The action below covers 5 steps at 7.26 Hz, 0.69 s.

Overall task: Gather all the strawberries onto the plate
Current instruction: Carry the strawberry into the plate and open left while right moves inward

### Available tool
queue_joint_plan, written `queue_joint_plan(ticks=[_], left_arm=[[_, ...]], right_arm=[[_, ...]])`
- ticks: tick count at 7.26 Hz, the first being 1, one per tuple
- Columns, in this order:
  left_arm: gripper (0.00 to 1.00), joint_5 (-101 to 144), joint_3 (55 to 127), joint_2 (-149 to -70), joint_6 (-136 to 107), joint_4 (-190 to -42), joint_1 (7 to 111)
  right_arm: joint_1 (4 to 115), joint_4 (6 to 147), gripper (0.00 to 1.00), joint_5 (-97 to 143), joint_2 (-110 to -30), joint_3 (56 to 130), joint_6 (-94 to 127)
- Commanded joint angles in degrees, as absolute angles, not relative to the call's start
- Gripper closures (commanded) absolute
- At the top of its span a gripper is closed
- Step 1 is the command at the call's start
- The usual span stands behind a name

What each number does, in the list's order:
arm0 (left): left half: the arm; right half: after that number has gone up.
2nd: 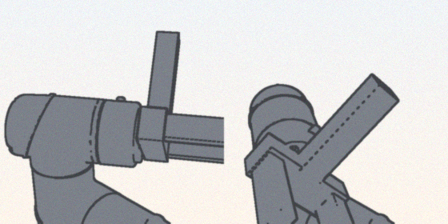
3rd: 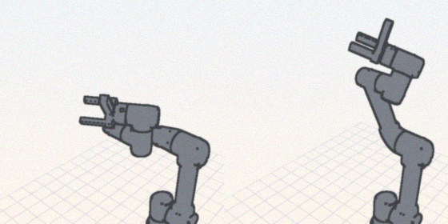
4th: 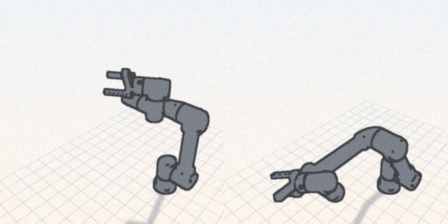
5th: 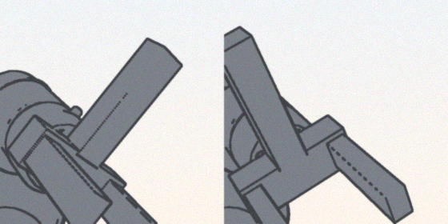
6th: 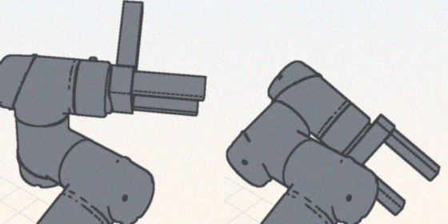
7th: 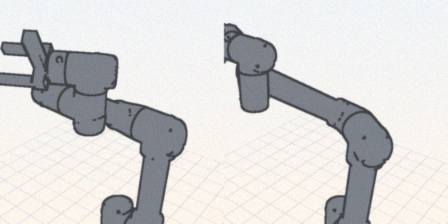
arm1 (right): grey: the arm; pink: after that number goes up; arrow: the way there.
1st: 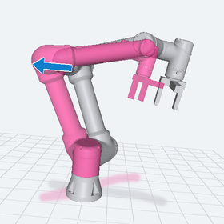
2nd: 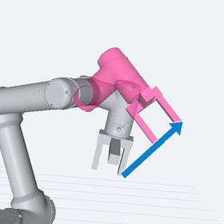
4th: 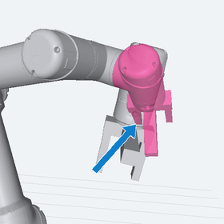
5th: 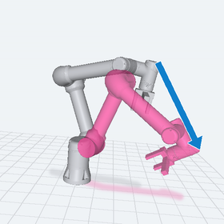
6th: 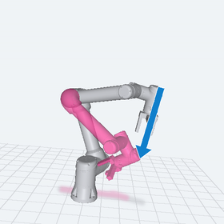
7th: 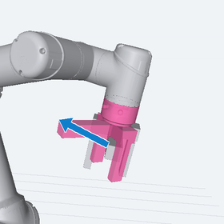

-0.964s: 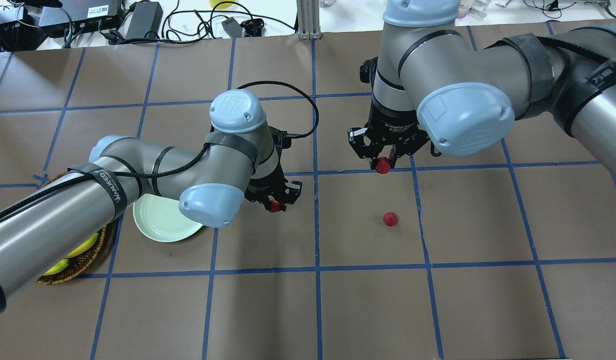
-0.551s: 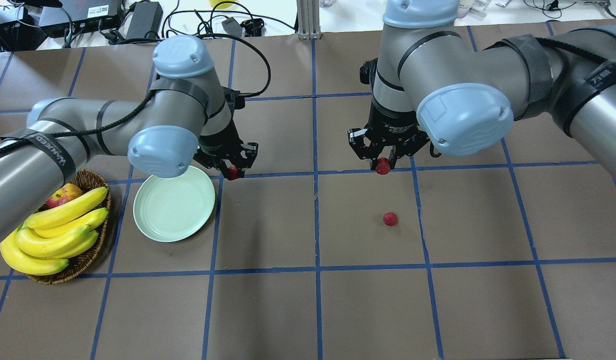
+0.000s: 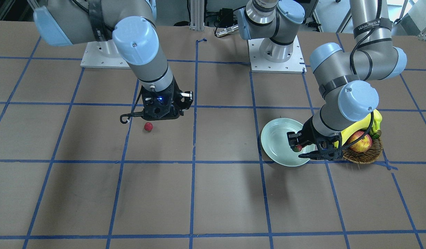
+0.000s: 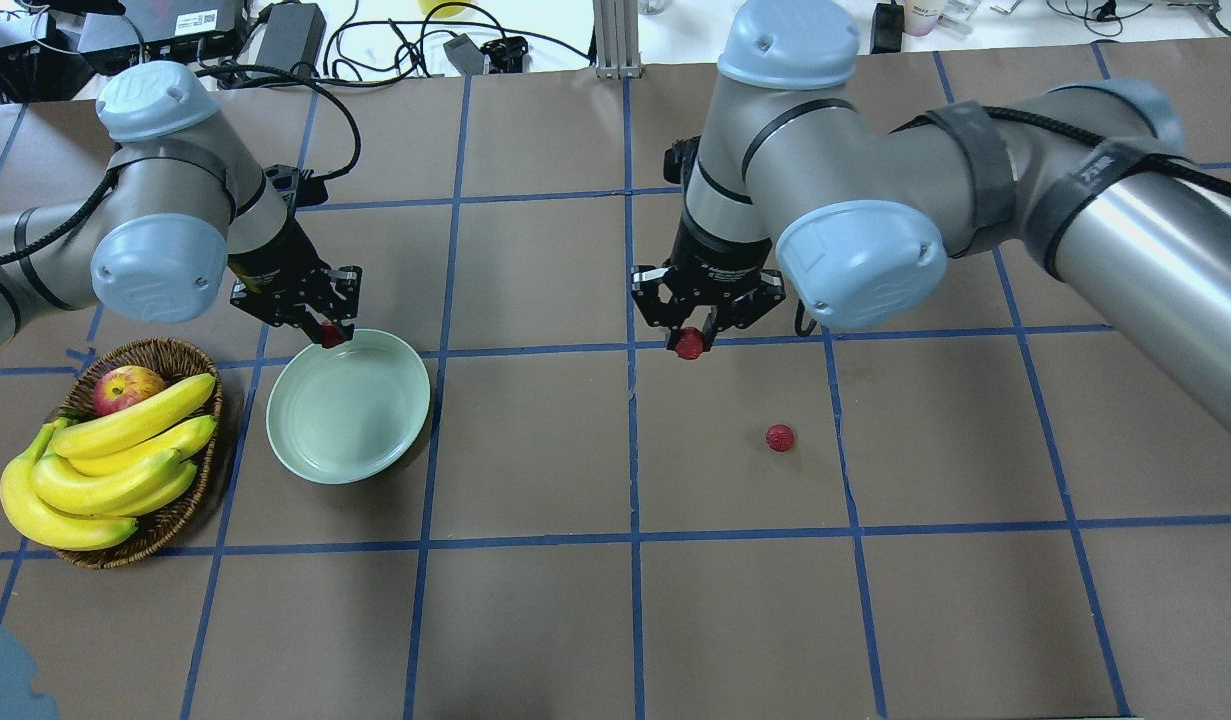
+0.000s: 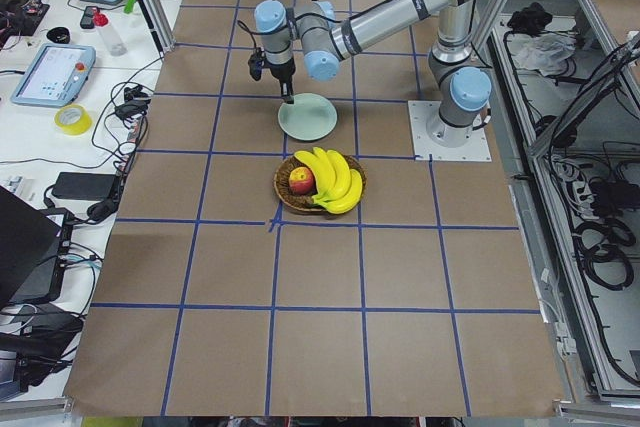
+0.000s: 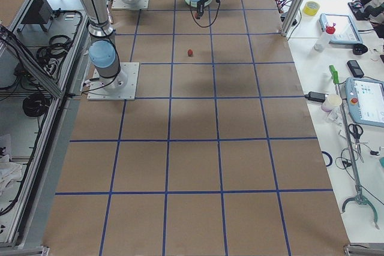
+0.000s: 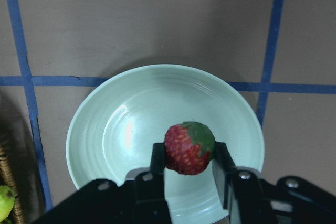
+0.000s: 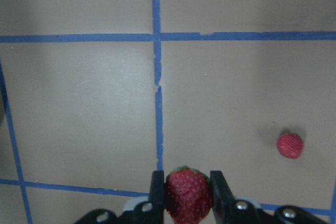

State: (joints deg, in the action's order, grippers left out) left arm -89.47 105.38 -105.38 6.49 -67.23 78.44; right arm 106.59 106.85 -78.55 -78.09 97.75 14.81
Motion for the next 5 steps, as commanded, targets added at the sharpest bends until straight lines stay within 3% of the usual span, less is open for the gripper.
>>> queue_joint_plan(ticks=[1,2,3,4,5], left_arm=[[1.00,-89.6,108.1,-106.6,6.2,-67.3,74.4],[1.00,-89.5,109.6,-107.0,7.0,-67.3,74.0],[0.71,-89.5,109.7,-107.0,7.3,-67.3,73.9],[0.01,-89.5,109.3,-106.5,7.1,-67.3,73.9],[0.00,-89.8,107.9,-105.6,7.1,-68.1,73.7]], right_arm=[[111.2,118.0,0.98,-76.0,-71.6,98.3,16.2],[111.7,123.1,0.98,-75.1,-70.1,100.1,16.2],[112.1,128.7,0.98,-74.2,-68.8,103.4,16.1],[112.1,133.5,0.98,-74.2,-68.2,107.3,16.0],[112.1,136.6,0.97,-74.2,-67.9,109.8,16.0]])
